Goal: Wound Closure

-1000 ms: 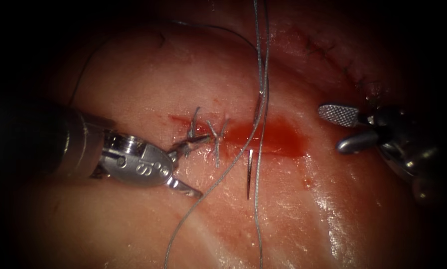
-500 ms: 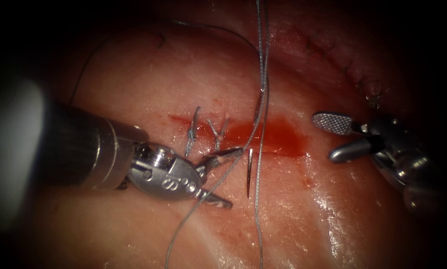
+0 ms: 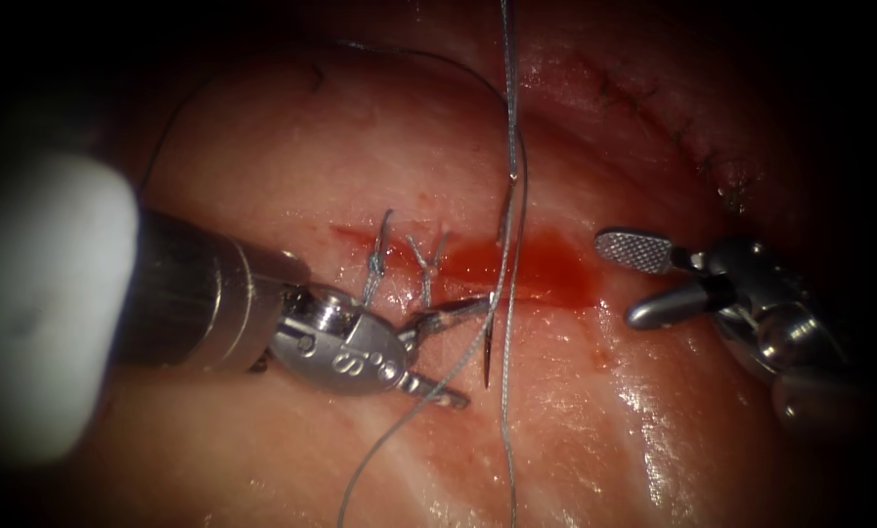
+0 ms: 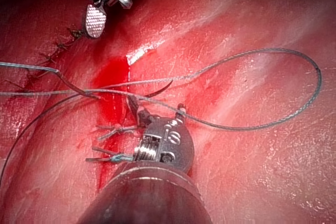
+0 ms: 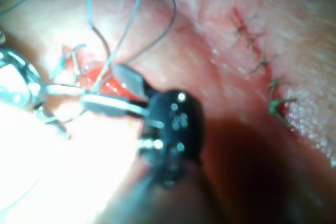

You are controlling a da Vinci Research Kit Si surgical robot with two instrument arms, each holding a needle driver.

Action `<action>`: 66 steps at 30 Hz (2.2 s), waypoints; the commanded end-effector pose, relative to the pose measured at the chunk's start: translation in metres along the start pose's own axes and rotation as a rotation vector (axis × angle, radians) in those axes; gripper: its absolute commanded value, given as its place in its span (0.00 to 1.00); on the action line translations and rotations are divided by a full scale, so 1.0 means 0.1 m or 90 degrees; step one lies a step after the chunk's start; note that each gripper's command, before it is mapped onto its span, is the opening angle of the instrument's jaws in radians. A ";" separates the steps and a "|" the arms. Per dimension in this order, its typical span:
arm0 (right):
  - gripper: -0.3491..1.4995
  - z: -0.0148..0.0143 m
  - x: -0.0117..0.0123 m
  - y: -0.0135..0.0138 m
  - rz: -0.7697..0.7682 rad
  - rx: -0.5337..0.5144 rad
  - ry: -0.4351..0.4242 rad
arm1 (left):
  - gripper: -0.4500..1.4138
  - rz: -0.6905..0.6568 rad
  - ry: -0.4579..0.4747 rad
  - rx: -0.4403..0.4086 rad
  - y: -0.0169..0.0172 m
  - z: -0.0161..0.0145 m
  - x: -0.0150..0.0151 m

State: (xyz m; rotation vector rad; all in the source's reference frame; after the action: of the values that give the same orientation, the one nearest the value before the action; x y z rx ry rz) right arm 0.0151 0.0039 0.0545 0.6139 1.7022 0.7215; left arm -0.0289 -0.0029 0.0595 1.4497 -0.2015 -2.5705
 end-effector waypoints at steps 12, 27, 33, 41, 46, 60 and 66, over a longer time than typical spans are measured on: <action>0.91 0.005 -0.014 0.001 0.003 0.001 0.000 | 0.48 -0.015 0.007 0.007 0.014 0.037 -0.001; 0.91 0.005 -0.020 -0.002 0.007 0.001 0.000 | 0.14 -0.018 0.018 0.008 0.000 0.036 -0.004; 0.91 0.006 -0.024 -0.004 0.008 -0.003 0.000 | 0.00 -0.058 0.036 -0.001 -0.020 0.019 0.011; 0.90 0.007 -0.028 -0.005 0.010 -0.004 0.000 | 0.00 -0.171 0.119 -0.090 -0.034 -0.013 0.052; 0.90 0.007 -0.028 -0.005 0.010 -0.004 0.000 | 0.00 -0.334 0.165 -0.252 -0.019 -0.031 0.067; 0.89 0.042 -0.024 -0.030 -0.052 0.004 -0.090 | 0.00 -0.357 -0.042 -0.449 0.001 -0.124 0.026; 0.89 0.052 -0.027 -0.030 -0.064 0.007 -0.088 | 0.00 -0.355 -0.046 -0.444 -0.019 -0.163 0.029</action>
State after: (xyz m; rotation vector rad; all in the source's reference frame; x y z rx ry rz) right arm 0.0200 0.0012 0.0525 0.5656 1.5947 0.5822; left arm -0.0160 -0.0009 0.0473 1.2324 1.0921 -2.6553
